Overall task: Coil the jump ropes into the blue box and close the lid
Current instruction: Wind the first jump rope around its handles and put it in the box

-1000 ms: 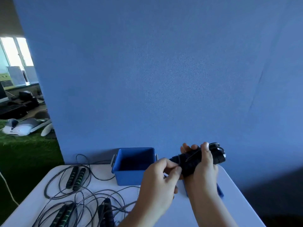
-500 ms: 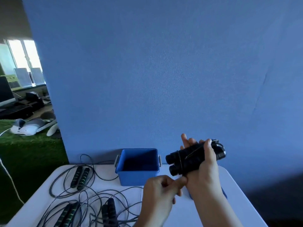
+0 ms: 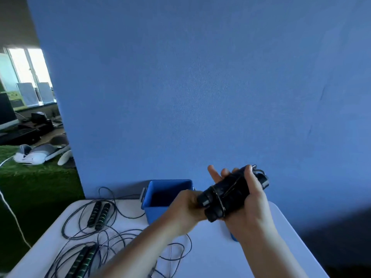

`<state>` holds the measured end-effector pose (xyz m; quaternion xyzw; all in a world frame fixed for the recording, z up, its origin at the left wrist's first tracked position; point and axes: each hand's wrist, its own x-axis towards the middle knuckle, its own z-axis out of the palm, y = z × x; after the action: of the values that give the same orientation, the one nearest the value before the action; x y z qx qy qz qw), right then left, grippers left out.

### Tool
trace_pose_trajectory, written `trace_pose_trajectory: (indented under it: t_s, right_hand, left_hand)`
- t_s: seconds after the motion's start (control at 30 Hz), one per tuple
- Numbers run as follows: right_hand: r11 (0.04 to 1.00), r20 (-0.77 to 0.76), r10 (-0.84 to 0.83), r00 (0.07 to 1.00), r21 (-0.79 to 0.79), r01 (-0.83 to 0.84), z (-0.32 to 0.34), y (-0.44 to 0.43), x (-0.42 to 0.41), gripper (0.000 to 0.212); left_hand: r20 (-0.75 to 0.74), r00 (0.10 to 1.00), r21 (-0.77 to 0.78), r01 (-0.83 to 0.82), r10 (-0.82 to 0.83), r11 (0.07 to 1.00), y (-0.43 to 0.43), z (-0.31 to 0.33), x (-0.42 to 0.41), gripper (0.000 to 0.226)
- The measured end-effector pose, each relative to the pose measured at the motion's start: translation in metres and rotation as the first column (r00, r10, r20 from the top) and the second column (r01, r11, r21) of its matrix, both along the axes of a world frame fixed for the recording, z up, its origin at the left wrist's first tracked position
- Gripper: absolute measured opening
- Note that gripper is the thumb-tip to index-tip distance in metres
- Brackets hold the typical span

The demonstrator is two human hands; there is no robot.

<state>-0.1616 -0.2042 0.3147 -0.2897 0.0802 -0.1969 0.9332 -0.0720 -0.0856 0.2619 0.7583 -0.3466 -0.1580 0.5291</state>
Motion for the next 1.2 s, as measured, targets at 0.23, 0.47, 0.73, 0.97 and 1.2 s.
trace_pose_trajectory:
  t_s: [0.23,0.47,0.73,0.97,1.2]
  right_hand:
    - [0.999,-0.007,0.043,0.999,-0.012,-0.043,-0.007,0.002,-0.006,0.027]
    - [0.987,-0.029,0.087,0.996,-0.132,-0.090,-0.019,-0.004,-0.009,0.030]
    - [0.973,-0.092,0.013,0.996,-0.229,-0.034,-0.032,-0.016,-0.006,0.030]
    - [0.959,-0.122,-0.132,0.984,-0.267,0.096,-0.036,-0.014,-0.005,0.025]
    - [0.945,-0.132,-0.244,0.961,-0.254,0.205,-0.039,-0.008,0.005,0.019]
  left_hand:
    - [0.260,0.964,0.285,-0.023,-0.054,0.958,-0.003,0.016,0.033,0.023]
    - [0.407,0.898,0.397,-0.010,-0.166,0.918,0.005,0.052,0.028,0.018]
    - [0.449,0.876,0.444,-0.046,-0.178,0.895,0.008,0.070,0.015,0.017]
    - [0.506,0.860,0.366,-0.147,-0.064,0.919,0.008,0.074,-0.005,0.017]
    - [0.444,0.887,0.206,-0.243,0.131,0.948,0.004,0.064,-0.028,0.026]
